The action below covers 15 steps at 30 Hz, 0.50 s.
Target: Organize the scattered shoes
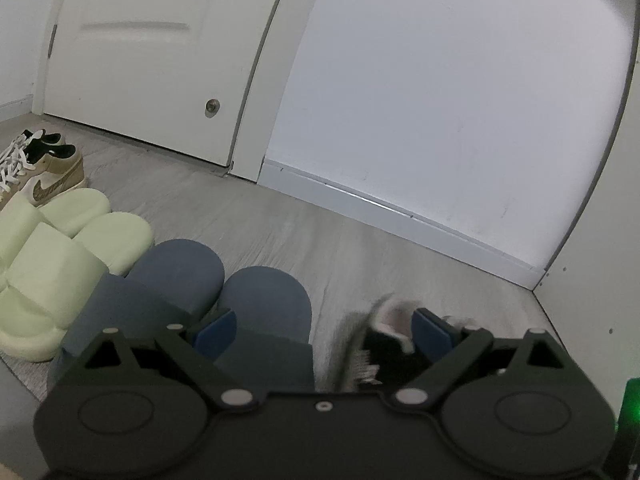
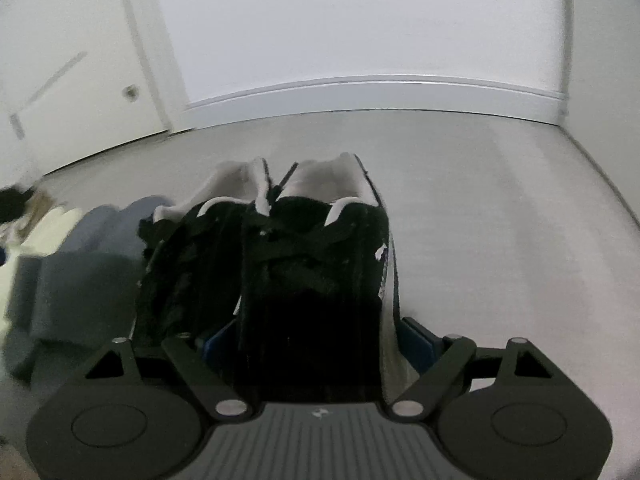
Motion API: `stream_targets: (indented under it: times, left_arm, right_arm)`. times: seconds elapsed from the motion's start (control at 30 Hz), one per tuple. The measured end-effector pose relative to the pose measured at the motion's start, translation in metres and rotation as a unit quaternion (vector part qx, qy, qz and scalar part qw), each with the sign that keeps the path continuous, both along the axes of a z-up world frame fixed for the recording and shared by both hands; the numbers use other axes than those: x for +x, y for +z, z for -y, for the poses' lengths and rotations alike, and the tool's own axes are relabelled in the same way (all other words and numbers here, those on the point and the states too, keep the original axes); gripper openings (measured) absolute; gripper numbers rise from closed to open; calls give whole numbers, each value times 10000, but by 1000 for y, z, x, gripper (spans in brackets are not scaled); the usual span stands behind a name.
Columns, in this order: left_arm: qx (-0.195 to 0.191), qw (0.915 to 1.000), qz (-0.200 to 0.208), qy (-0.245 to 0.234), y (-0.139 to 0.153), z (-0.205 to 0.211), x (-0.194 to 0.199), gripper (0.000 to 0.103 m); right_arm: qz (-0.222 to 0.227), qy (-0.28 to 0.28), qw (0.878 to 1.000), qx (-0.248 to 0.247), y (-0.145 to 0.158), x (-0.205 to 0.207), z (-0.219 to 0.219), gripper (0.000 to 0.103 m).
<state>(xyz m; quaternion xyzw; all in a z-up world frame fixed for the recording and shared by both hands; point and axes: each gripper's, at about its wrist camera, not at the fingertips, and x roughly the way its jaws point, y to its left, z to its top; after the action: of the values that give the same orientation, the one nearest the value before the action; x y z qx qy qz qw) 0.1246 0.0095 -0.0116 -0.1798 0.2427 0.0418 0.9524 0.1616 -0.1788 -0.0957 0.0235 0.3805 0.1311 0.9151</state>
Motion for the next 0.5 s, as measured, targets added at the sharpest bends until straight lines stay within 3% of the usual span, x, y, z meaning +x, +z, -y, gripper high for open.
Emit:
stream_targets:
  times: [0.13, 0.3, 0.4, 0.5]
  left_arm:
    - [6, 10000, 12, -6, 1, 1, -1, 95]
    - [-198, 9998, 20, -32, 6, -6, 0, 95]
    - [-157, 9997, -95, -174, 12, -10, 7, 95]
    - [-65, 9996, -177, -221, 15, -18, 13, 95]
  right_arm:
    - [-16, 174, 9998, 54, 0, -5, -12, 86]
    - [-157, -290, 9984, 466, 7, -3, 4, 86]
    - [172, -581, 9957, 703, 20, -10, 10, 86]
    - [635, -759, 9940, 476, 38, -12, 6, 86]
